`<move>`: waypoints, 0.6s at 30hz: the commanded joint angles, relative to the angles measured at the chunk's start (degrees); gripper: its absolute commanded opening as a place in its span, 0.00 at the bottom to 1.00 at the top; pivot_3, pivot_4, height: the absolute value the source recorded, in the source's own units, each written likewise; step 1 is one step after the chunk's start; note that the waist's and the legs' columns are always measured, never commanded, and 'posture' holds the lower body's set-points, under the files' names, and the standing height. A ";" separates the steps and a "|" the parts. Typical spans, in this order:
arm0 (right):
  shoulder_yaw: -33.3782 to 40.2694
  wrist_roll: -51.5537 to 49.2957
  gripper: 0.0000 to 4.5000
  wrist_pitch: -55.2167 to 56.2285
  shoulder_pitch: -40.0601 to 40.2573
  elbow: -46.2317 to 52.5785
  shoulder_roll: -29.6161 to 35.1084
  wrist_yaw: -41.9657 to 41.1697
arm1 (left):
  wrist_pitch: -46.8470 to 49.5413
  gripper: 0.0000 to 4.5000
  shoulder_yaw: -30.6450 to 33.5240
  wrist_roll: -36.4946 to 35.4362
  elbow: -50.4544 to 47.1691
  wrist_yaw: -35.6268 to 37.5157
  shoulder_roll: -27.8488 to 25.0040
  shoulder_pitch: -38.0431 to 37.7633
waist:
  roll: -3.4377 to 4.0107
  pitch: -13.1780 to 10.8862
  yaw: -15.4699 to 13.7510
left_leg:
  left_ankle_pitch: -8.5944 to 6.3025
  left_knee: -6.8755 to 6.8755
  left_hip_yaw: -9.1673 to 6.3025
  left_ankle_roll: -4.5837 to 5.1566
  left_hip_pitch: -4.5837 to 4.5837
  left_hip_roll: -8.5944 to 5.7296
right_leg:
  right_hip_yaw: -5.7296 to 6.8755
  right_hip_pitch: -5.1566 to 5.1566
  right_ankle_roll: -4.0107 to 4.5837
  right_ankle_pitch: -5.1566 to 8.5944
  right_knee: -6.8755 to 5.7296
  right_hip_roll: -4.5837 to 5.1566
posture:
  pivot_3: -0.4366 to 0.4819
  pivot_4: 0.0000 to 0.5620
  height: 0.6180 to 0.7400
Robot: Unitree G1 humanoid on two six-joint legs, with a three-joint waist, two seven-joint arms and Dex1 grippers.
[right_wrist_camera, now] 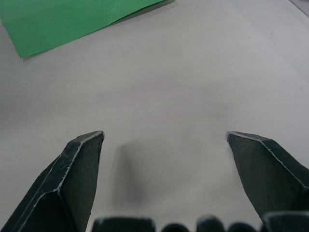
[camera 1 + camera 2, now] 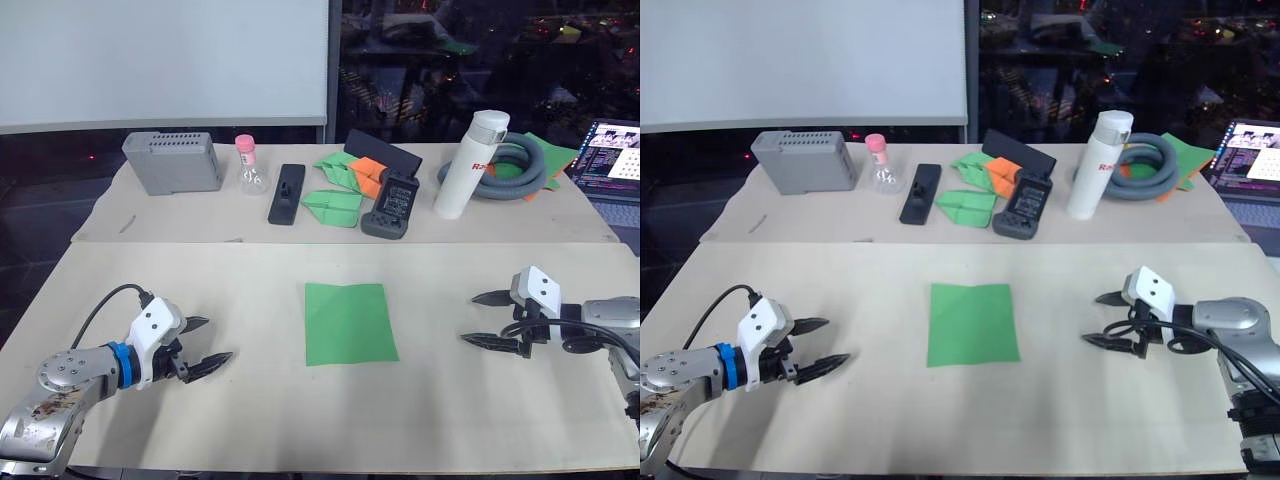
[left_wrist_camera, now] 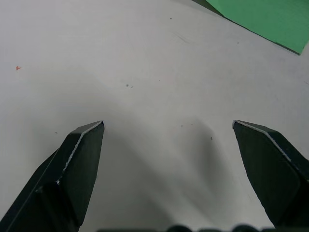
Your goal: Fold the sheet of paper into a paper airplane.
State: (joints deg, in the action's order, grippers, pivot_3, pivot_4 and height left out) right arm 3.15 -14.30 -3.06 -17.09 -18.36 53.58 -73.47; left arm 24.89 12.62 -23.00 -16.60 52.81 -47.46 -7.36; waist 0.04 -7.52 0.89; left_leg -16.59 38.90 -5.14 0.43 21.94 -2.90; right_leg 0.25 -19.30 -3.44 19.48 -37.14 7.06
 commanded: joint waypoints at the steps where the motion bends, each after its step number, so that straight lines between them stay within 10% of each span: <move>1: 3.11 -1.54 1.00 -1.00 0.83 2.87 0.87 1.18 | 2.02 1.00 2.16 -2.94 -0.37 -1.07 1.01 2.23 | 0.01 0.00 -0.13 | 0.00 0.00 0.00 0.00 0.00 0.00 | 0.00 0.00 0.00 0.00 0.00 0.00 | 0.48 0.27 1.00; 18: 10.58 -11.65 1.00 -32.26 18.70 48.78 5.74 10.81 | 8.64 1.00 -20.87 -0.60 5.57 8.49 3.48 32.41 | -0.05 -0.05 -0.39 | -0.01 0.10 -0.04 0.14 0.14 -0.19 | 0.02 0.07 -0.01 -0.01 -0.08 0.00 | 0.48 0.27 1.00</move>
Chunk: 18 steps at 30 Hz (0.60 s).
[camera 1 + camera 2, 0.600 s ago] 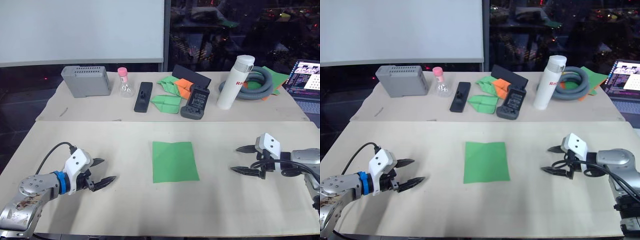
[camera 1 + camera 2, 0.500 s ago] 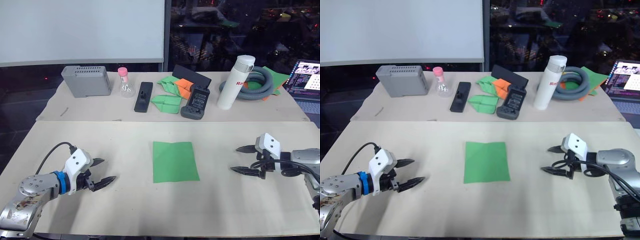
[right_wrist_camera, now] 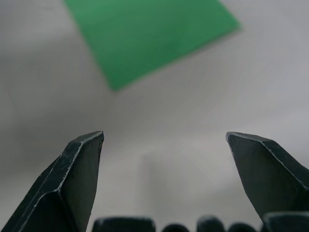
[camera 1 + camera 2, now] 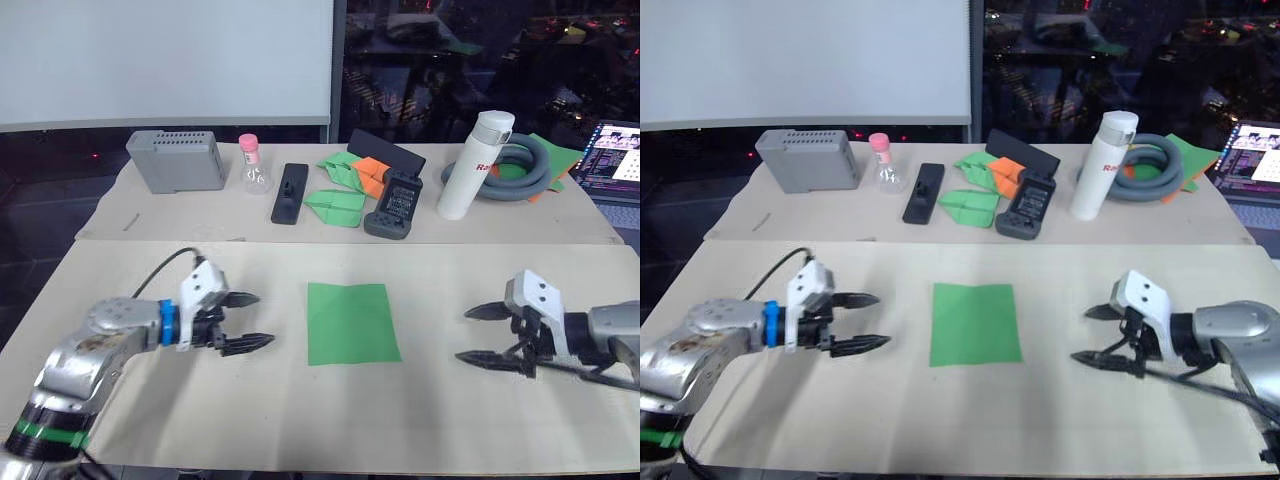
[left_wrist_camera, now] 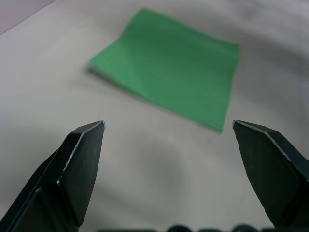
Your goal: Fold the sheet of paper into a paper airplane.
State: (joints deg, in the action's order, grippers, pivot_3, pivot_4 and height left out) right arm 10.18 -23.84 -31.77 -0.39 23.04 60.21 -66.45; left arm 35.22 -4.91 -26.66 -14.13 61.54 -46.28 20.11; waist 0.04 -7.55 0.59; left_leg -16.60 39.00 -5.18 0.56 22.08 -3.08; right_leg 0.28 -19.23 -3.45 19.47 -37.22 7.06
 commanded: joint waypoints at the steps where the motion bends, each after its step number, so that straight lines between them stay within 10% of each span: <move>1: 4.15 -2.39 1.00 -4.48 2.79 8.91 -1.23 4.86 | -2.09 1.00 -4.00 3.60 4.23 -0.13 3.09 6.32 | -0.09 -0.05 -0.05 | 0.01 0.03 0.00 0.01 0.02 -0.05 | 0.02 0.01 0.00 0.00 0.01 0.00 | 0.48 0.27 1.00; 5: 6.81 -3.43 1.00 -7.97 7.01 15.08 -3.83 10.10 | -5.15 0.94 -7.32 7.20 11.26 -0.45 8.16 12.89 | -0.20 -0.12 0.05 | -0.01 0.15 -0.01 0.06 0.09 -0.10 | 0.08 0.00 -0.03 -0.01 -0.03 0.00 | 0.48 0.27 1.00; 18: -4.79 8.91 1.00 -2.68 -2.12 7.68 -12.73 26.16 | -8.54 0.01 -20.00 23.80 17.79 -5.24 15.06 13.90 | -0.34 -0.19 0.50 | -0.01 0.28 -0.04 0.07 0.04 -0.16 | 0.11 -0.06 -0.08 0.00 -0.39 0.01 | 0.48 0.27 1.00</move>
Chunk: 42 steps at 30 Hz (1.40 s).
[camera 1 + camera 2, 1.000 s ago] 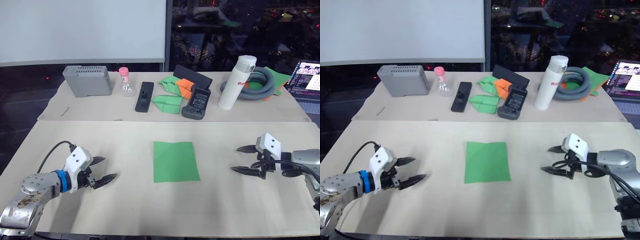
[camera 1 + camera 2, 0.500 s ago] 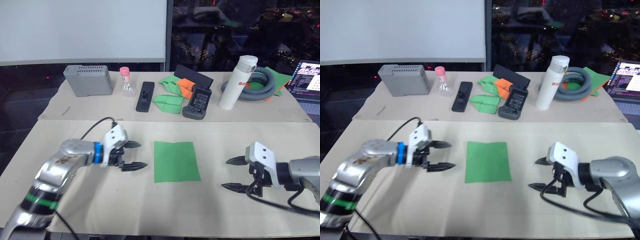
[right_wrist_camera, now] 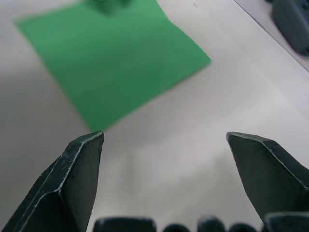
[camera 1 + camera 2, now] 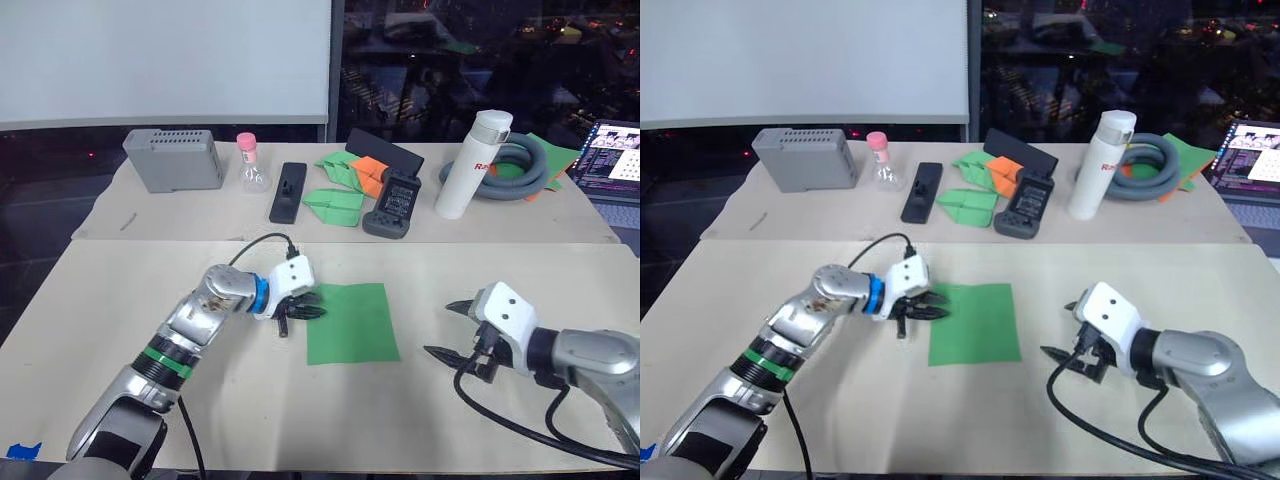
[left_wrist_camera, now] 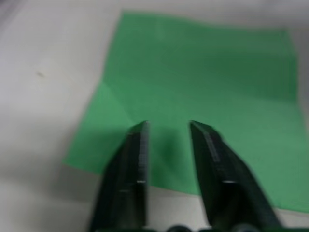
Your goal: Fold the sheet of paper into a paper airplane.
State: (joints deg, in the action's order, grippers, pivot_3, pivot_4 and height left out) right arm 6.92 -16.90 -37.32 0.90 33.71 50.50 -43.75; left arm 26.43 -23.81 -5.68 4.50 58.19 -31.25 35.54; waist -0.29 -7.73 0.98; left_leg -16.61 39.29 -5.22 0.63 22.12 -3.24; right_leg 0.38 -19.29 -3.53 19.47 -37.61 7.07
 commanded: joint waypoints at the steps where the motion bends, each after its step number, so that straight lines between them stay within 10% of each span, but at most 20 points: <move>1: -3.28 3.55 1.00 4.55 -4.90 -5.31 -3.89 3.87 | 0.28 0.01 -1.48 3.59 -0.03 -2.60 0.27 -2.62 | -0.02 0.00 0.16 | 0.00 0.00 0.01 0.00 0.00 0.00 | -0.01 0.00 -0.03 0.02 0.00 0.00 | 0.48 0.27 1.00; 12: -16.96 16.07 1.00 19.23 -24.87 -33.21 -9.40 2.06 | 5.07 0.01 0.49 3.18 -3.62 -5.58 1.97 -8.14 | 0.02 0.04 0.21 | 0.02 0.01 0.02 -0.03 -0.28 0.01 | -0.07 0.06 -0.06 0.03 -0.23 0.02 | 0.48 0.27 1.00; 26: -21.00 14.91 0.00 23.41 -31.08 -44.07 -15.46 -9.42 | 7.53 0.00 1.86 3.48 -6.96 -8.26 1.38 -10.89 | 0.04 0.05 0.94 | 0.03 0.00 -0.06 -0.06 -0.32 0.07 | -0.05 0.03 -0.05 0.03 -0.40 0.02 | 0.48 0.27 1.00; 42: -16.69 1.93 0.00 14.62 -29.18 -35.91 -22.81 -14.86 | 6.78 0.00 1.46 3.64 -7.15 -8.20 0.80 -10.96 | 0.05 0.06 1.25 | 0.03 -0.01 -0.14 -0.06 -0.35 0.09 | -0.05 0.04 -0.05 0.03 -0.44 0.02 | 0.48 0.27 1.00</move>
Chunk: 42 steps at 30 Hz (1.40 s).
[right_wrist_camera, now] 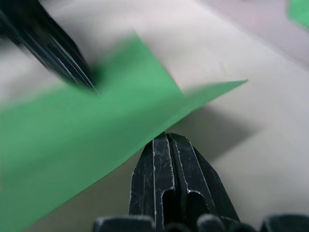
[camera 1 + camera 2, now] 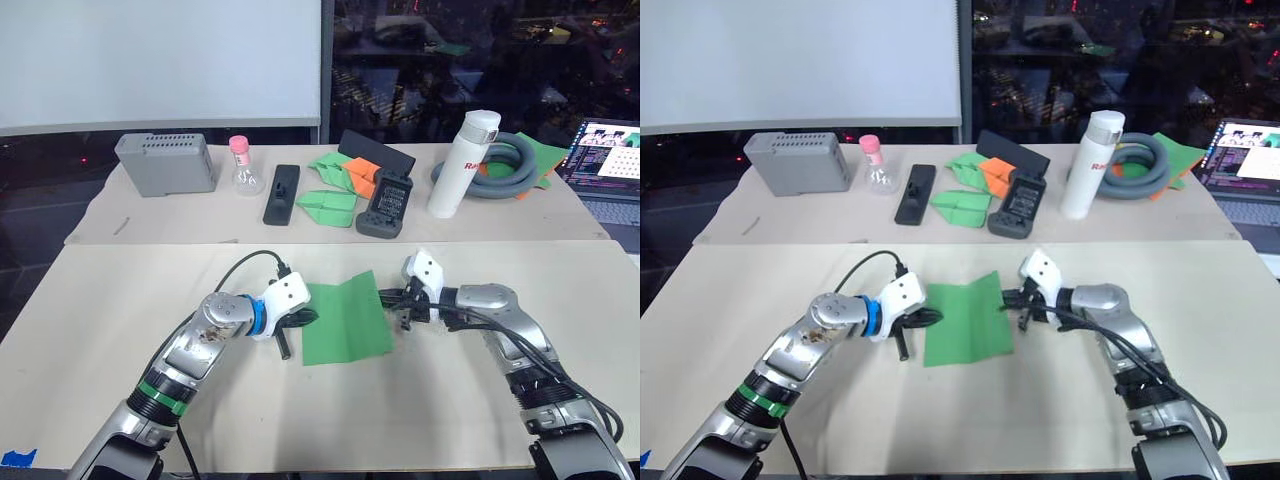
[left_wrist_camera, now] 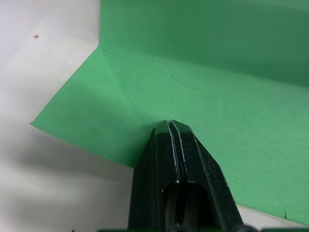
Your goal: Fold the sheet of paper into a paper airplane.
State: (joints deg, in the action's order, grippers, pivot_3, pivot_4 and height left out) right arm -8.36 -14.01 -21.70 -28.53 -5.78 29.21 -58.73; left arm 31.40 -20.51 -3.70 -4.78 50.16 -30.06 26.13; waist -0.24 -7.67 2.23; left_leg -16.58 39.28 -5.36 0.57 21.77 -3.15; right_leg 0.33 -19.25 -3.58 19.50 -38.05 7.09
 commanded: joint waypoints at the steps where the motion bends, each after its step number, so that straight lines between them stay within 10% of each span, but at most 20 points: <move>1: -2.79 -0.15 0.00 -0.92 0.49 3.89 -2.46 0.61 | 1.82 0.00 -1.79 1.64 2.15 -0.38 -0.19 -1.49 | 0.01 0.00 0.01 | 0.00 0.00 -0.01 0.00 -0.01 -0.01 | 0.00 0.00 0.00 0.00 -0.01 0.00 | 0.48 0.27 1.00; 24: -17.00 13.66 0.00 -2.66 -2.68 -4.63 -6.85 4.62 | 14.34 0.00 20.86 -19.54 -12.87 -2.07 -1.14 -3.22 | -0.08 0.06 0.09 | 0.07 -0.32 -0.12 -0.12 -0.39 -0.07 | -0.33 -0.08 0.00 0.00 -0.04 -0.01 | 0.48 0.27 1.00; 42: -13.22 13.18 0.00 -6.31 0.44 6.49 -0.24 6.20 | 3.66 0.00 1.79 -9.09 -4.58 -1.62 0.88 -6.99 | -0.17 0.18 -1.36 | 0.04 -0.40 -0.14 -0.07 -0.48 -0.27 | -0.76 -0.09 0.00 0.00 0.05 -0.01 | 0.48 0.27 1.00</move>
State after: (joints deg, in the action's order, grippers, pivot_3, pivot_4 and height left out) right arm -21.54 -1.12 -26.53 -29.24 0.82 28.71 -52.59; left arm 35.90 -17.12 -13.52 -9.85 47.92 -29.52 19.58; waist -0.41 -7.50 0.87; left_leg -16.54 38.88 -5.50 0.50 21.29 -3.42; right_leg -0.45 -19.35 -3.58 19.50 -37.98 7.08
